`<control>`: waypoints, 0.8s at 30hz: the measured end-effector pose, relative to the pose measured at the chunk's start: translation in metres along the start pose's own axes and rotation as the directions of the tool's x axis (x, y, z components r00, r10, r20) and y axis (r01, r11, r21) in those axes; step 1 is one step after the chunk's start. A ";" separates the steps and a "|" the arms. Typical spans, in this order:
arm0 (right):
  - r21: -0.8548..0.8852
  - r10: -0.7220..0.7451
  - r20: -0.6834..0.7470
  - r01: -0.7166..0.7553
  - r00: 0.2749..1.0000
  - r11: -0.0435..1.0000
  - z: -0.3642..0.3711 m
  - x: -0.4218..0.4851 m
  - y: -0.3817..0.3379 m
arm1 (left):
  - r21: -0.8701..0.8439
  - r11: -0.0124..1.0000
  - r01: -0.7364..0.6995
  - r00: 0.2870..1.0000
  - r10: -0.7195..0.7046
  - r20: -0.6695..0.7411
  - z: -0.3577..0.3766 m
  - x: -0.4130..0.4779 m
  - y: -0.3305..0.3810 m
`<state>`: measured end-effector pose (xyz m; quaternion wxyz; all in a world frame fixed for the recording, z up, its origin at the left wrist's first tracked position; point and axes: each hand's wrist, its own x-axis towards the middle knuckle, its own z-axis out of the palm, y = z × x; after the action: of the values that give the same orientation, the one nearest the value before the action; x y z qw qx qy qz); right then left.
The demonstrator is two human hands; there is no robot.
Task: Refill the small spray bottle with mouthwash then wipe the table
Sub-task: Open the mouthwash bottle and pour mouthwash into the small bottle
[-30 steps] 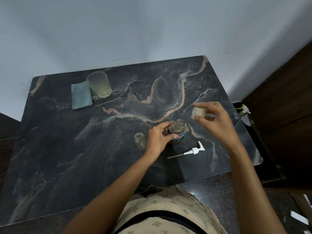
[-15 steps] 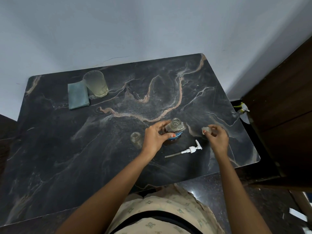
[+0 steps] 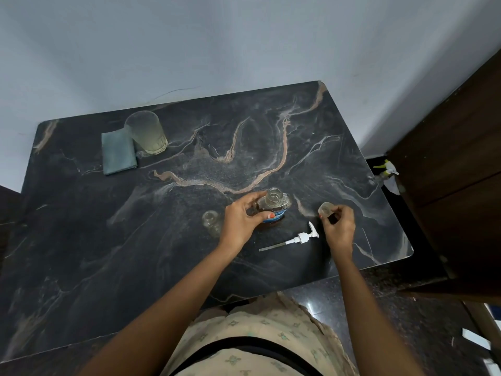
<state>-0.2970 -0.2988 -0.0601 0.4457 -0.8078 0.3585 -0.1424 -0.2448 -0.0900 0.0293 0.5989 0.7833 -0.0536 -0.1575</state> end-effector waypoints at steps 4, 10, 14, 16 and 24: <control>0.046 0.016 -0.026 -0.015 1.000 0.999 -0.003 0.001 -0.004 | -0.002 1.000 0.002 1.000 -0.002 -0.004 0.001 0.000 0.000; 0.182 -0.222 0.183 0.189 0.958 0.965 -0.002 -0.016 -0.040 | -0.007 1.000 -0.012 1.000 0.012 -0.006 0.002 -0.001 -0.002; 0.271 -0.288 0.550 0.159 0.784 0.950 0.013 -0.028 -0.064 | 0.013 1.000 -0.026 1.000 0.025 0.008 0.001 -0.001 -0.004; 0.299 -0.290 0.607 0.125 0.740 0.946 0.020 -0.032 -0.074 | 0.032 0.998 -0.049 0.999 0.048 0.012 0.001 -0.001 -0.005; 0.322 -0.171 0.615 -0.047 0.770 0.946 0.032 -0.029 -0.080 | 0.138 0.985 -0.099 0.995 0.095 0.042 -0.003 -0.003 -0.010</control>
<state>-0.2637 -0.2303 -0.0100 0.6599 -0.7366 0.1317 0.0682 -0.2480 -0.0833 0.0211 0.5484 0.8170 -0.1132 -0.1379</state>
